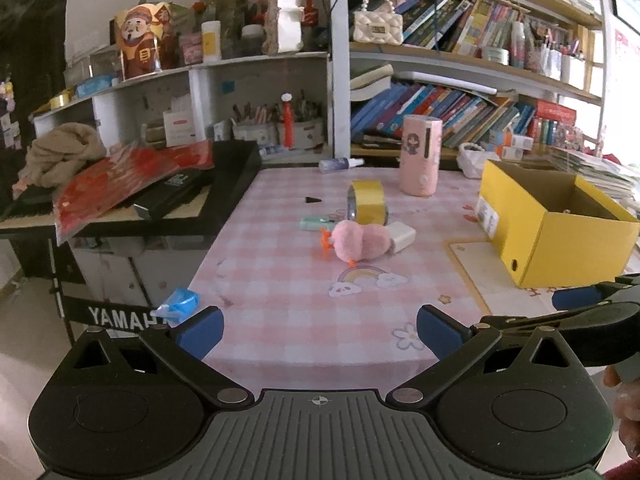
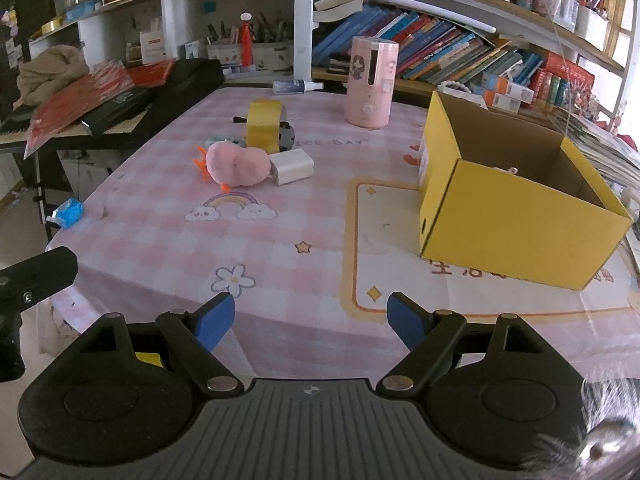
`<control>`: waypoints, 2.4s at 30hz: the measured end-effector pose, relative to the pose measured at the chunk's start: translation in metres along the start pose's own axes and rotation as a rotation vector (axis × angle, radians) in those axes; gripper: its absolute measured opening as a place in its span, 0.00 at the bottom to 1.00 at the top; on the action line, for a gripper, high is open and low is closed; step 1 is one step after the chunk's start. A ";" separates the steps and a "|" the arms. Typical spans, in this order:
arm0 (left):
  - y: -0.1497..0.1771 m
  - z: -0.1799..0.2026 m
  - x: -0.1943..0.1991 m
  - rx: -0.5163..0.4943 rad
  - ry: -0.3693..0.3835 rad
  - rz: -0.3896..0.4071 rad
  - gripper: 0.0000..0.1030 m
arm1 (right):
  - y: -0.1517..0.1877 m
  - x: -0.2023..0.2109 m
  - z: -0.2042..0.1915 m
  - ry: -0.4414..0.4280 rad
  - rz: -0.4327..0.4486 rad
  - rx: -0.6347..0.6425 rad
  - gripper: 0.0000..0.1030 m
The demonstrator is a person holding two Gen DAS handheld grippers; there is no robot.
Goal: Organize objects
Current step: 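Grasp the blue cloth with the left tool while the right tool approaches the pink plush, then grasp the small pink plush with the right tool while the left tool holds the blue cloth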
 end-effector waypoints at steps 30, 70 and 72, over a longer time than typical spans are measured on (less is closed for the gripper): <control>-0.035 -0.134 -0.142 0.303 -0.296 -0.212 0.83 | -0.113 -0.099 -0.034 -0.122 -0.039 0.160 0.80; -0.081 -0.063 -0.127 0.290 0.053 -0.162 0.28 | -0.153 -0.158 -0.097 -0.139 0.027 0.608 0.36; -0.084 -0.061 -0.123 0.285 0.062 -0.146 0.28 | -0.151 -0.152 -0.094 -0.171 0.002 0.576 0.36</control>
Point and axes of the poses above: each gripper's, at about its wrist camera, not at the fingertips, and x roughly against the way its jaws point, z to its right, y to its underside, the point moved 8 cm from there along -x, roughly the way its jaws point, and after that the axes turned 14 degrees about -z, right-handed, at the moved point
